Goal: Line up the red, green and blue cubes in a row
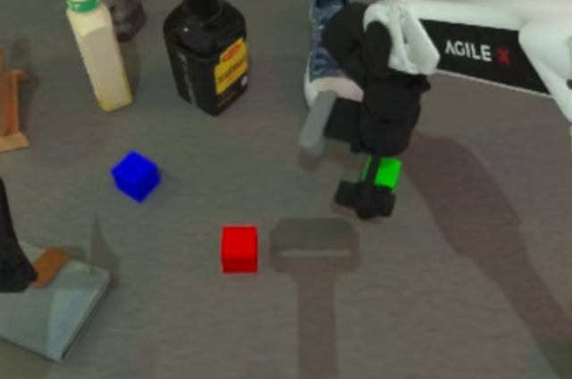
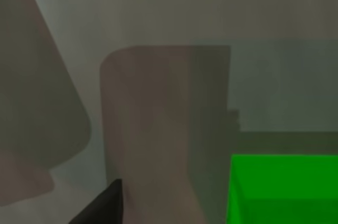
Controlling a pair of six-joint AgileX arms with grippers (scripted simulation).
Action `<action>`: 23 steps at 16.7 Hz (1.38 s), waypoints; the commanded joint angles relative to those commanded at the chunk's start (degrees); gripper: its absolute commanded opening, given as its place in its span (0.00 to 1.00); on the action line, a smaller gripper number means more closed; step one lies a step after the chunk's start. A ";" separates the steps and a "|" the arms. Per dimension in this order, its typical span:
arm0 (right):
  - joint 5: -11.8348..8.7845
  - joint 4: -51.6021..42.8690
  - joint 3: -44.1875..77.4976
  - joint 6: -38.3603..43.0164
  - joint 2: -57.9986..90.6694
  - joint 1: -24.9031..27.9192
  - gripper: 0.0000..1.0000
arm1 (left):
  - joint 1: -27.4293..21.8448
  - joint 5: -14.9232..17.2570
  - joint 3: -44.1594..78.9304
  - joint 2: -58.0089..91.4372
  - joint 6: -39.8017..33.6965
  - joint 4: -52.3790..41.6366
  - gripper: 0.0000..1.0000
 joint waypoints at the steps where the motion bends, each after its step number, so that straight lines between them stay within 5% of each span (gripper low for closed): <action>1: 0.00 0.81 -0.59 -0.01 0.29 -0.01 1.00 | 0.00 0.00 0.00 0.00 0.00 0.00 1.00; 5: 0.00 1.02 -0.75 -0.01 0.36 -0.01 1.00 | 0.00 0.00 0.00 0.00 0.00 0.00 1.00; 18: 0.00 1.02 -0.75 -0.01 0.36 -0.01 0.02 | 0.00 0.00 0.00 0.00 0.00 0.00 1.00; 23: 0.00 1.02 -0.75 -0.01 0.36 -0.01 0.00 | 0.00 0.00 0.00 0.00 0.00 0.00 1.00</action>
